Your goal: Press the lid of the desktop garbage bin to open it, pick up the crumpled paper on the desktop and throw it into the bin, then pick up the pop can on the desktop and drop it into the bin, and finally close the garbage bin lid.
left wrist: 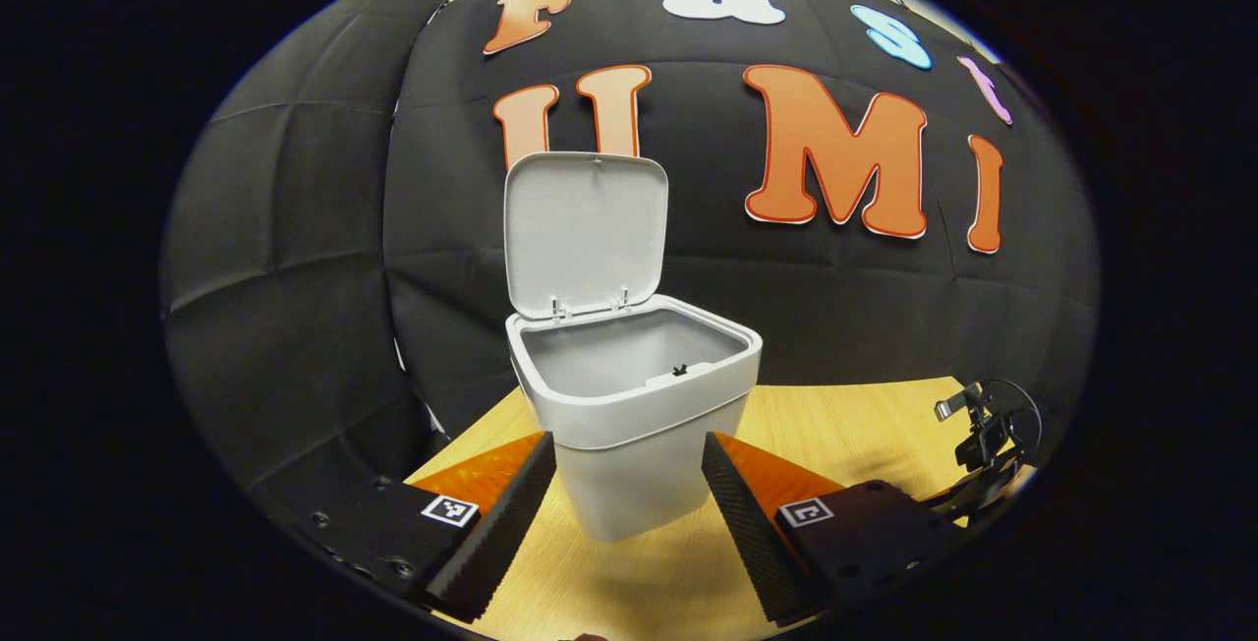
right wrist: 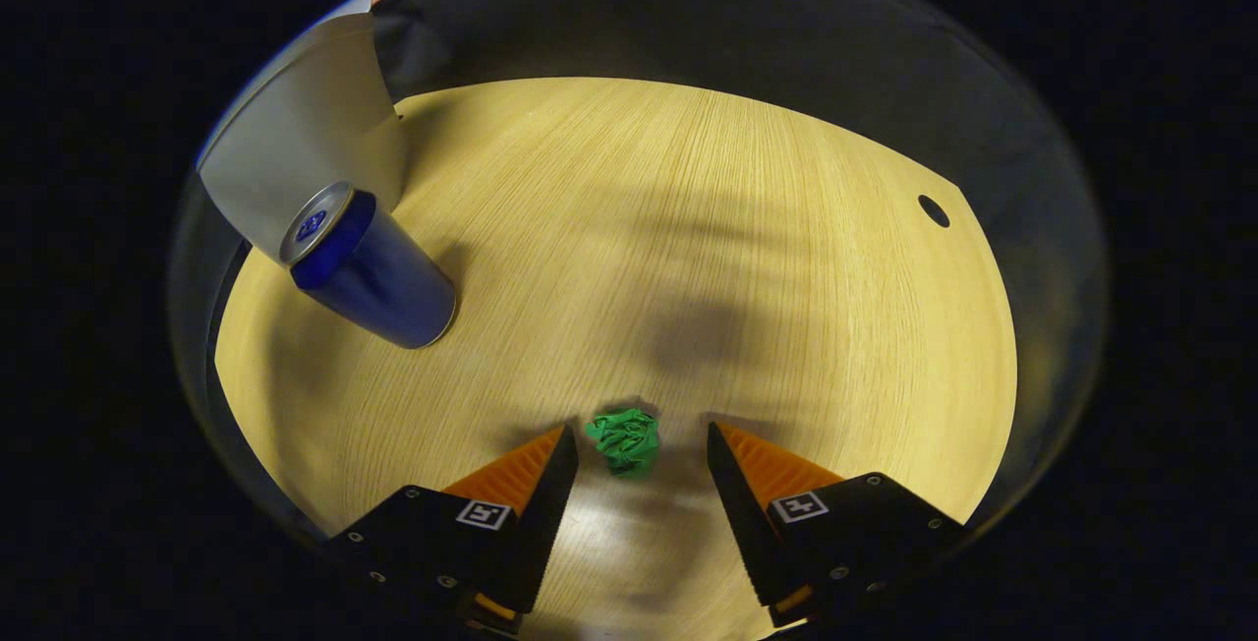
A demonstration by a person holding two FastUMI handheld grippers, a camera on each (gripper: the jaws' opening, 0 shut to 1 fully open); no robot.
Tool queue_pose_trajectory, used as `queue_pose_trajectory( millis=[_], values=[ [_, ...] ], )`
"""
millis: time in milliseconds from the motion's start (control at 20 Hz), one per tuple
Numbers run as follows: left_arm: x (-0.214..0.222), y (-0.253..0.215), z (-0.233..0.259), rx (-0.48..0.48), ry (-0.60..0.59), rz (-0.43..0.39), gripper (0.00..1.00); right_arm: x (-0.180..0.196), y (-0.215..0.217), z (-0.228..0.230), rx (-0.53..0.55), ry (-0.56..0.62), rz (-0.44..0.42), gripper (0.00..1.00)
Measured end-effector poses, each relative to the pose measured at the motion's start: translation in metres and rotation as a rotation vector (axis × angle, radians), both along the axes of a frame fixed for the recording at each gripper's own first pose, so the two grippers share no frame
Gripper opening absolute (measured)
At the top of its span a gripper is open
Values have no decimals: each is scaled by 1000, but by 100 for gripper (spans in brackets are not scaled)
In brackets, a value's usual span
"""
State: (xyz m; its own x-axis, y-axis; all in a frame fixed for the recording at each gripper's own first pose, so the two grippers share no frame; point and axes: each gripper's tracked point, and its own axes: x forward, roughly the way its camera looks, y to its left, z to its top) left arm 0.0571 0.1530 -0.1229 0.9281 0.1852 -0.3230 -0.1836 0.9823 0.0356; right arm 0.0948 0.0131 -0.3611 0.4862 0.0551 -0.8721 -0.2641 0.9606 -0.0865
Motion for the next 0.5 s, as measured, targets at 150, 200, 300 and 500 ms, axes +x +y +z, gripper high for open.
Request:
queue_pose_trajectory(
  millis=[150, 200, 300, 500],
  values=[
    [1, 6, -1, 5, 2, 4, 95, 3, 4, 1, -4, -2, -1, 57],
    [0, 7, 1, 12, -1, 4, 94, 5, 5, 1, -2, -2, -3, 52],
    [1, 10, 5, 23, -11, 7, 95, 7, 2, 1, -4, -8, -13, 39],
    [-1, 8, 13, 12, -35, -1, 95, 14, 5, 42, 61, -94, -53, 22]
  ],
)
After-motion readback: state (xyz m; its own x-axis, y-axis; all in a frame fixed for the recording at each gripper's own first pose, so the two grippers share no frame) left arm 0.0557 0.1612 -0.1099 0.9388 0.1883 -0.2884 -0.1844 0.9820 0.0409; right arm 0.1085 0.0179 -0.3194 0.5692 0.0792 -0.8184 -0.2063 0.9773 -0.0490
